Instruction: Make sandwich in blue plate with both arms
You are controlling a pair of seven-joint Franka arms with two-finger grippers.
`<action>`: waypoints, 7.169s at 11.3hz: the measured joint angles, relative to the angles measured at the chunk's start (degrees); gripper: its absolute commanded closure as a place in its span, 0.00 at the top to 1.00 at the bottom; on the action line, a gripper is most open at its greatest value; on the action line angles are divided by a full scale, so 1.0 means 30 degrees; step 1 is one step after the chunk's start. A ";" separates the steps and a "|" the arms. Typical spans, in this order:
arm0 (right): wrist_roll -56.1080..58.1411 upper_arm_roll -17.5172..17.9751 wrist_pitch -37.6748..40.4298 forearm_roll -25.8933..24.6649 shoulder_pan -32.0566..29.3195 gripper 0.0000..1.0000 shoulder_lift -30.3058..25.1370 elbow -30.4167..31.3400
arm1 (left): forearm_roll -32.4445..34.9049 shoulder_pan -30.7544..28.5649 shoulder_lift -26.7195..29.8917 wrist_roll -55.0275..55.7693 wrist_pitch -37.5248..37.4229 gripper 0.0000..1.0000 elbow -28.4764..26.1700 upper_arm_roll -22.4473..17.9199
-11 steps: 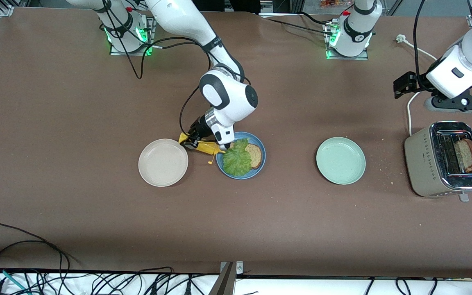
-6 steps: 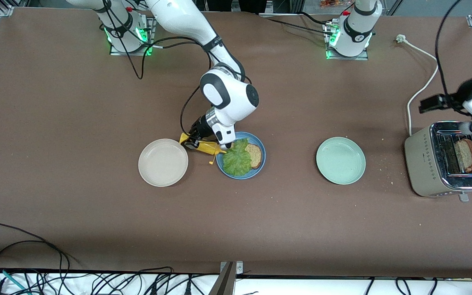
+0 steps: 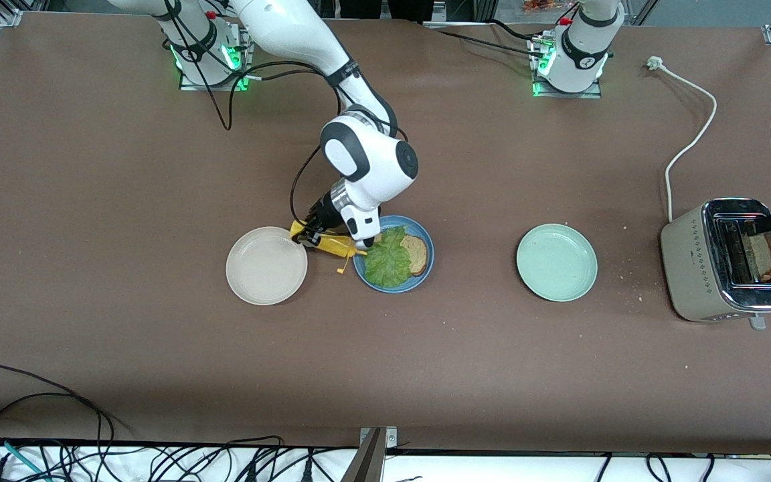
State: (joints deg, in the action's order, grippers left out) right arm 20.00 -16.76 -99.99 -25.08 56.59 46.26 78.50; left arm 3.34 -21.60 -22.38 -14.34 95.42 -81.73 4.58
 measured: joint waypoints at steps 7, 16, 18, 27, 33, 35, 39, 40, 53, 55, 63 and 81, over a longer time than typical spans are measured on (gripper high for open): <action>0.4405 0.4167 0.0130 0.5608 -0.7959 0.00 -0.4171 -0.0132 | 0.1347 -0.0937 -0.2255 -0.2014 0.2677 0.28 0.0099 0.0013; 1.9314 0.4044 0.0986 1.4535 -1.5983 0.00 -0.4506 0.0205 | 0.1900 -0.1222 -0.2489 -0.2135 0.2252 0.00 0.0059 -0.0094; 2.2198 0.4058 0.1062 1.6486 -1.7404 0.00 -0.3758 0.0342 | 0.1903 -0.1231 -0.1723 -0.2135 0.0758 0.00 0.0712 -0.0126; 3.4007 0.5684 0.1574 2.3261 -2.2564 0.00 0.1247 0.0337 | -0.2531 0.1965 -0.0092 -0.1675 -0.6159 0.00 0.2924 0.3598; 3.6378 0.7155 0.1373 2.4491 -2.3568 0.00 0.2713 0.0099 | -1.2978 0.5046 -0.5341 -0.1706 -0.3844 0.00 0.2283 0.3719; 3.7356 0.7156 0.1061 2.4558 -2.3585 0.00 0.3512 -0.0389 | -1.5790 0.6525 -0.6638 -0.1700 -0.1918 0.00 0.2220 0.3730; 3.8649 0.7209 0.0498 2.4807 -2.3651 0.99 0.4201 -0.0751 | -2.0336 0.8724 -0.9044 -0.2366 0.2022 0.00 0.2069 0.3720; 3.8952 0.7213 0.0435 2.5145 -2.3655 1.00 0.4225 -0.0760 | -2.1086 0.9067 -0.9737 -0.3231 0.2830 0.00 0.2029 0.3717; 3.8220 0.4481 0.0421 2.3662 -2.3264 1.00 0.3058 -0.1413 | -1.6980 0.9014 -1.0428 -0.6046 0.3537 1.00 0.1898 0.2395; 3.5575 0.3849 0.0501 2.1711 -2.2885 1.00 0.1592 -0.1311 | -1.4250 0.8945 -0.8949 -0.4441 0.3508 1.00 0.2013 0.2184; 1.8076 0.3745 -0.0277 1.4875 -2.0136 1.00 -0.5852 0.1881 | -0.3058 0.8302 -0.1393 0.4365 -0.0631 1.00 0.2173 0.1846; -0.4018 0.5165 0.1555 0.9669 -1.8498 1.00 -1.7009 0.6818 | -0.1717 0.7730 0.8030 0.4710 -0.3035 1.00 -0.4325 0.0996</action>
State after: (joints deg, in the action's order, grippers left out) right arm 7.94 -1.27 -95.33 3.92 1.10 -4.76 98.96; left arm -1.81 1.59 1.71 -0.21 86.31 -94.70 7.57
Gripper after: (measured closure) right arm 0.000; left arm 0.000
